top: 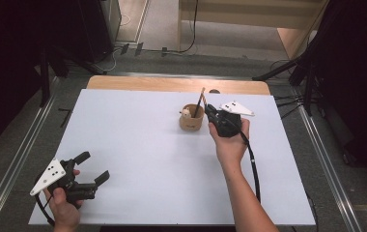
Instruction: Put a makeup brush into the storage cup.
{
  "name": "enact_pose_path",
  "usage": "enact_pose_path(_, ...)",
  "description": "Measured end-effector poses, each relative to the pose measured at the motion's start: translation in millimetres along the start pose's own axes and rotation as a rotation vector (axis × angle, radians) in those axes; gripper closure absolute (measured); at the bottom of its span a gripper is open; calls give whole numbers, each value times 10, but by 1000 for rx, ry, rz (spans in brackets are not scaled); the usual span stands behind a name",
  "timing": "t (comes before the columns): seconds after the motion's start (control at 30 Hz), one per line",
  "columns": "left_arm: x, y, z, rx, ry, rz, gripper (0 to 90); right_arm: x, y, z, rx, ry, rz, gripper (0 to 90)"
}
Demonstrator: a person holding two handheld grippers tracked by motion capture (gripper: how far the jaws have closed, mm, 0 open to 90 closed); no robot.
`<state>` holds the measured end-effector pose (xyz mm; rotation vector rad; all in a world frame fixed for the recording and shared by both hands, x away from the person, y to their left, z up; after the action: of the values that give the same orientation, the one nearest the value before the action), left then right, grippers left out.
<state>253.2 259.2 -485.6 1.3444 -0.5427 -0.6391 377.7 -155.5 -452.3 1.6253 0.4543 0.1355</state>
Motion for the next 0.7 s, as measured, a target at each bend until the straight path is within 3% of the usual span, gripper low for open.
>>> enact_pose_path(0.1,13,-2,5,-1,-1,-2,0,24,26,-6,-2,4,16,851)
enact_pose_path(0.2,20,-2,8,-2,-2,-1,0,61,51,-16,-18,42,47,850)
enact_pose_path(0.7,14,-1,3,0,-1,-1,0,168,166,11,46,36,150,850)
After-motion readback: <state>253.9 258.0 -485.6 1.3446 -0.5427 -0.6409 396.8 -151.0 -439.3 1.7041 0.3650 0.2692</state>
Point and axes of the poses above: each handheld gripper's, and its own axes: x roughly forward along the jaws, y roughly out of its top, z roughly to its right, the point moved 4 cm from there along x, roughly forward along the jaws, and after that the axes turned 12 degrees about z, right-handed, at the moved point
